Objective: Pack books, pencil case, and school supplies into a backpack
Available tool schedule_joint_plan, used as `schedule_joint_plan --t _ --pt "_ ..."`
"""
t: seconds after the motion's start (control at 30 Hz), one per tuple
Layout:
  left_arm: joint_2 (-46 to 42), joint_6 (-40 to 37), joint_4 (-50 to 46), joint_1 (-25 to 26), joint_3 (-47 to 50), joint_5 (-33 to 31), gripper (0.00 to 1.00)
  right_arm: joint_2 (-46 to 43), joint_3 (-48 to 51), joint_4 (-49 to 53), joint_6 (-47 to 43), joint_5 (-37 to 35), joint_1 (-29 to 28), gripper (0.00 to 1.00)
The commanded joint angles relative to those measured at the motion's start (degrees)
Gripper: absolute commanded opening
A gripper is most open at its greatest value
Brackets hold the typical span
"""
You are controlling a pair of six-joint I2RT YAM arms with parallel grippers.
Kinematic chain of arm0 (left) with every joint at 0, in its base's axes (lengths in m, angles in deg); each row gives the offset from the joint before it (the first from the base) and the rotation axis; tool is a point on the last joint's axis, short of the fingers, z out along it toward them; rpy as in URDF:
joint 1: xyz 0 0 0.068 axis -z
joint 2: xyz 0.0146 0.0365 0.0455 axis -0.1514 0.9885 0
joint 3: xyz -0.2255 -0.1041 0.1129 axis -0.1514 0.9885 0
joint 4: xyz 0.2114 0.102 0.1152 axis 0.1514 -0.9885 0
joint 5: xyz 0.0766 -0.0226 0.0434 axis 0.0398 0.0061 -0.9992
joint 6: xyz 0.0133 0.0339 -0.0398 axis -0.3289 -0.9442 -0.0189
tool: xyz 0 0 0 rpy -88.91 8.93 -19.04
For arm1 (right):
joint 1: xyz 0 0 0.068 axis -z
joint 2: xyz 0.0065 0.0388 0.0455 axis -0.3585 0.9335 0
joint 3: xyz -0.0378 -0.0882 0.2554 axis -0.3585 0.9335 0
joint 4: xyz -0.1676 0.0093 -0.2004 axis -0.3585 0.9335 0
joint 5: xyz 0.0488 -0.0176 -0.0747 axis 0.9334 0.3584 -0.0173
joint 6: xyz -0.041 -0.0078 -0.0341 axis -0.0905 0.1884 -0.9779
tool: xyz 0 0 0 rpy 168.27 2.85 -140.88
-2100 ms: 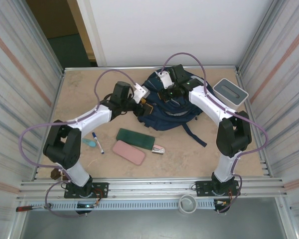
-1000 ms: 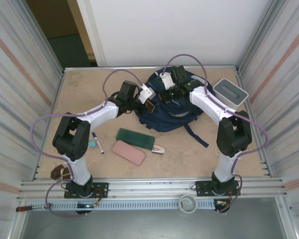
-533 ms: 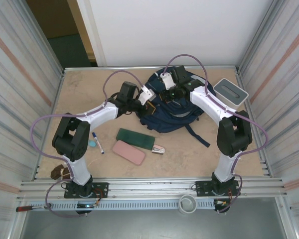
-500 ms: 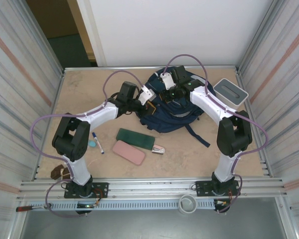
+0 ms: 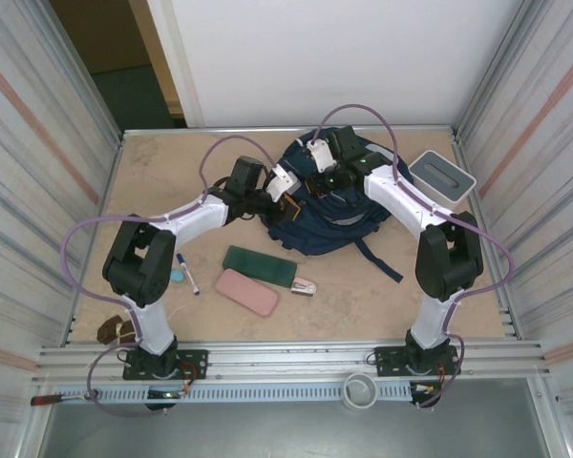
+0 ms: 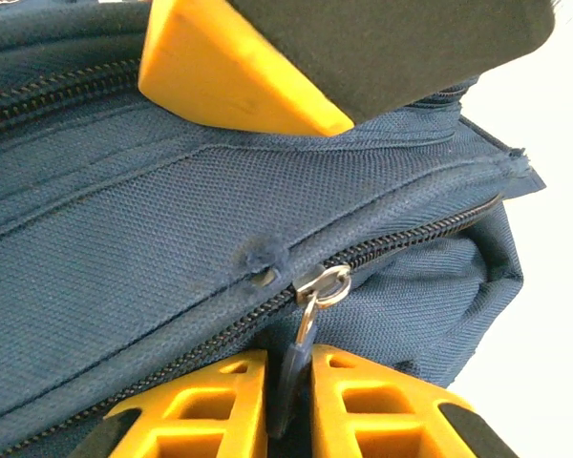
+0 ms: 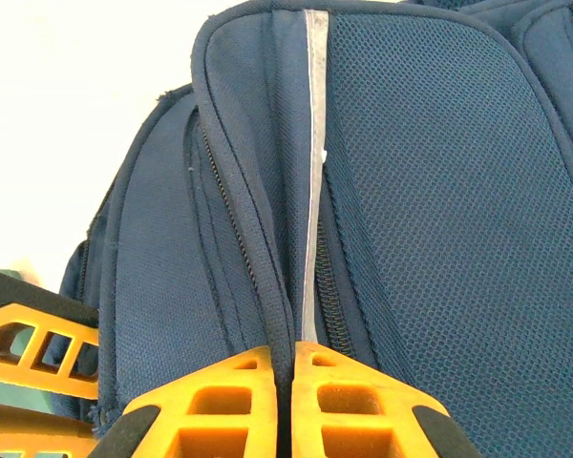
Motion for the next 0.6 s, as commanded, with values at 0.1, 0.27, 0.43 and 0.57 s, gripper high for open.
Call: schedule_joint_plan --t 0.1,0.27,0.43,0.57 --pt "0.67 1.42 1.75 0.72 -0.76 -0.46 0.07 -1.59 0.24 -2.62 0.69 1.26 0.38 0.0" --pt "-1.21 3.41 3.96 0.48 1.4 -4.41 0.0 -2.42 1.21 -1.84 -1.33 0.76 0.72 0.0" --pt "-4.01 5.78 5.9 -1.48 4.07 -5.7 0.0 -4.76 3.96 -1.65 -5.68 0.25 1.28 0.0" --pt "-4.96 6.82 5.26 -3.55 5.16 -7.31 0.0 -6.92 6.78 -2.72 -9.13 0.63 1.88 0.0"
